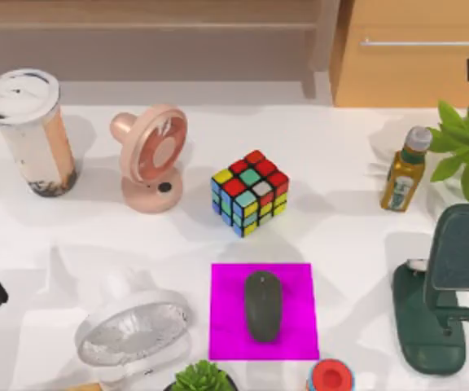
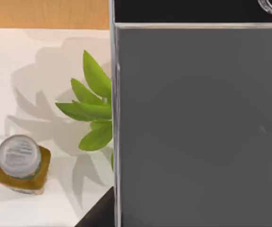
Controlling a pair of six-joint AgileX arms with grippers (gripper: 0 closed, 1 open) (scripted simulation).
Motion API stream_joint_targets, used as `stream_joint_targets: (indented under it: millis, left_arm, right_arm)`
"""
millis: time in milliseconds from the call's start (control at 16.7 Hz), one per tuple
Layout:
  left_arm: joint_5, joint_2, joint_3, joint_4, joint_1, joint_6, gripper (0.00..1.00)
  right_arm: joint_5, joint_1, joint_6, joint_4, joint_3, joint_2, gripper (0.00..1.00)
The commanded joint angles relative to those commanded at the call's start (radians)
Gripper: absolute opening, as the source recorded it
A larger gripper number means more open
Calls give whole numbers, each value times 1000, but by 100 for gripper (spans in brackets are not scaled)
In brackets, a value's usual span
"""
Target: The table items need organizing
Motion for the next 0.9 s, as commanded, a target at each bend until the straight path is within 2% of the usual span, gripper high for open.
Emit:
stream_joint_targets:
  millis: [300,540,720,900]
  left_arm:
    - [0,0,0,0,0,0,100]
    - [0,0,0,0,0,0,100]
    - [0,0,0,0,0,0,100]
    - [0,0,0,0,0,0,100]
  right_arm:
    - [247,416,354,30,-277,-295,0]
    - [428,696,587,41,-517,-447,0]
    - [533,844,706,44,-657,-515,0]
    - [584,911,758,46,-725,-543,0]
